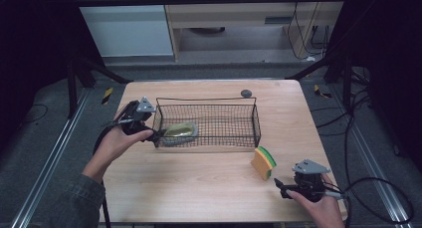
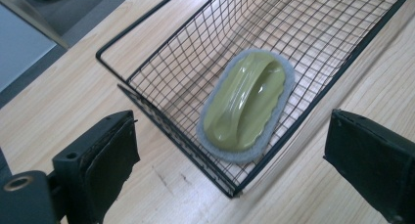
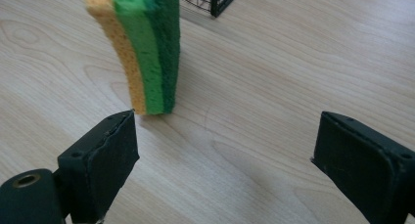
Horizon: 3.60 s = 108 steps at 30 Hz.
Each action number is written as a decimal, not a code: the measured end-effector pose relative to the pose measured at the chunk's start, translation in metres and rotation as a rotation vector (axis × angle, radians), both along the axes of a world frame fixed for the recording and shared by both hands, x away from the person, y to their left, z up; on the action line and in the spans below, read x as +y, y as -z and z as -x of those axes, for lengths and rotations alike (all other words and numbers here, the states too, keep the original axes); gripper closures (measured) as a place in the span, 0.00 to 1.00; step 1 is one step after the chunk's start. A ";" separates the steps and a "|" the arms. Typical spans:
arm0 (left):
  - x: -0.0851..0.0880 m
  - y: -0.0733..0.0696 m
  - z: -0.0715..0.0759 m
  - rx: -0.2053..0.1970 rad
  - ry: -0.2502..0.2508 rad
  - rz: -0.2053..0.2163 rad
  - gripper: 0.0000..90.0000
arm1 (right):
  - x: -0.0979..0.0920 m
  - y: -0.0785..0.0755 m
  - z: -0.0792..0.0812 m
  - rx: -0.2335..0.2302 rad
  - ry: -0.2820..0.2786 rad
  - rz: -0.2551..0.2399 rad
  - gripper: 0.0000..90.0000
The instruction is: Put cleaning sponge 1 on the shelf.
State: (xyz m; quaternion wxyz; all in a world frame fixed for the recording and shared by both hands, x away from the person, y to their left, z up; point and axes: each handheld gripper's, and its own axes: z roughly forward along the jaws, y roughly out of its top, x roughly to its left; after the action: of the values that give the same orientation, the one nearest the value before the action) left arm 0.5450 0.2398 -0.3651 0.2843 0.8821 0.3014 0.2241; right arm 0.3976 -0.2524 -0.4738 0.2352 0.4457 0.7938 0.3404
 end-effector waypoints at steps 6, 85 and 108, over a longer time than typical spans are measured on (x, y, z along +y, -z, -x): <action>0.012 0.011 0.013 -0.003 -0.034 0.008 0.05 | 0.005 -0.003 0.001 -0.004 -0.018 -0.006 0.11; 0.071 0.136 0.050 0.148 -0.278 0.147 0.00 | 0.080 -0.072 -0.080 0.333 -0.109 0.226 0.52; 0.070 0.136 0.050 0.144 -0.276 0.148 0.00 | 0.081 -0.062 -0.082 0.392 -0.128 0.229 0.69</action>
State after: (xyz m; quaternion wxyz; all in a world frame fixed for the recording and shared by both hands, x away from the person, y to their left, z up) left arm 0.4953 0.3101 -0.5010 0.2926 0.8227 0.4550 0.1746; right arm 0.4797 -0.1716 -0.4121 0.1032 0.4224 0.8844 0.1692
